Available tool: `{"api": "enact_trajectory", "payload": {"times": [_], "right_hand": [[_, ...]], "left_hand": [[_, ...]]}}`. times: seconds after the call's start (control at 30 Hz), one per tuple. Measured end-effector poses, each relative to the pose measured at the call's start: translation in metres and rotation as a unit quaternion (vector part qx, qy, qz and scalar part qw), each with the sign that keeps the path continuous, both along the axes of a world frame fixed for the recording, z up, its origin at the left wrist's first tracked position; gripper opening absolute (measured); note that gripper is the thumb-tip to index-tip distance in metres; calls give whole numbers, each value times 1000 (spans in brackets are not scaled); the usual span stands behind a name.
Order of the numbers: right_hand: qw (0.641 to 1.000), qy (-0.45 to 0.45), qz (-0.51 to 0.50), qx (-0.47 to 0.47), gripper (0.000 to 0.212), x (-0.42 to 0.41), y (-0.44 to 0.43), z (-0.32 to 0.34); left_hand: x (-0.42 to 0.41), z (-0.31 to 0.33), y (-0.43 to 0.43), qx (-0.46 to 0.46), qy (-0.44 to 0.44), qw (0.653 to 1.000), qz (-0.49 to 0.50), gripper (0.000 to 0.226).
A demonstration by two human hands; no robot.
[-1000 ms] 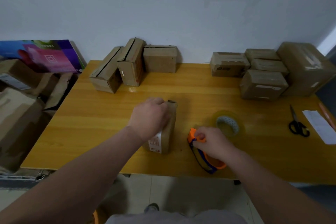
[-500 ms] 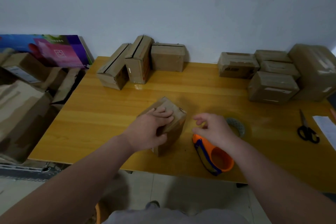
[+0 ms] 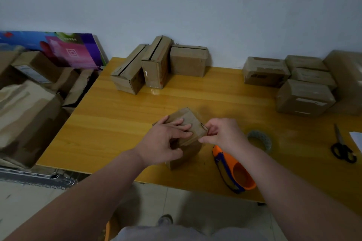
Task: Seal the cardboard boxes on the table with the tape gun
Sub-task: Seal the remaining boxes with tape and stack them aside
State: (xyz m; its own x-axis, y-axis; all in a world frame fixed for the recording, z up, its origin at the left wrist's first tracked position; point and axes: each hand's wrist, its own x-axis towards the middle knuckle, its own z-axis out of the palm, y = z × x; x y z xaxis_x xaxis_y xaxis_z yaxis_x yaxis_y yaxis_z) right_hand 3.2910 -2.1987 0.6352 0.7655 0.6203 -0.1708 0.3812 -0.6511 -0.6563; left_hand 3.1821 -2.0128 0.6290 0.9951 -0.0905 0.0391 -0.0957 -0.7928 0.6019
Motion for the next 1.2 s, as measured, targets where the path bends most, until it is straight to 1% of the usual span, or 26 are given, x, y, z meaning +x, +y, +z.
{"api": "enact_trajectory", "payload": {"times": [0.17,0.27,0.4,0.5,0.63,0.8,0.87,0.93,0.97,1.03,1.07,1.13,1.2], "right_hand": [[999,24,13,20,22,7,-1,-2],[997,34,-14,62,17,7,-2,-8],[995,7,-47,90,16,-2,-2,-13],[991,6,-88,100,18,-7,0,-19],[989,-47,-122,66,28,-11,7,-21],[980,-150,-119,-46,43,-16,13,-17],[976,-161,-139,-54,46,-19,12,-16],[967,-192,-167,-29,43,-20,10,-15],[958,-236,-160,-6,35,-20,8,-13],[936,-336,-104,20,13,-23,7,-10],[932,-357,-63,4,18,-24,8,-8],[949,-310,15,-48,31,-26,10,-6],[970,-225,36,-88,39,-27,11,-3]], "left_hand": [[-1,-2,-1,0,-15,1000,-2,71],[-1,-2,-1,-2,-17,1000,-1,67],[0,-4,0,3,-24,1000,-4,63],[0,-6,-1,14,-31,999,-6,66],[0,-8,-1,26,-40,999,-13,66],[1,-9,-1,36,-42,998,-14,65],[1,-9,-1,36,-41,998,-16,63],[1,-8,-1,24,-40,999,-16,57],[1,-7,0,15,-39,999,-14,52],[2,-7,1,4,-45,999,-12,43],[3,-8,2,2,-54,998,-11,40],[5,-11,3,-1,-79,997,-7,34],[6,-13,4,-4,-109,994,-1,31]]}}
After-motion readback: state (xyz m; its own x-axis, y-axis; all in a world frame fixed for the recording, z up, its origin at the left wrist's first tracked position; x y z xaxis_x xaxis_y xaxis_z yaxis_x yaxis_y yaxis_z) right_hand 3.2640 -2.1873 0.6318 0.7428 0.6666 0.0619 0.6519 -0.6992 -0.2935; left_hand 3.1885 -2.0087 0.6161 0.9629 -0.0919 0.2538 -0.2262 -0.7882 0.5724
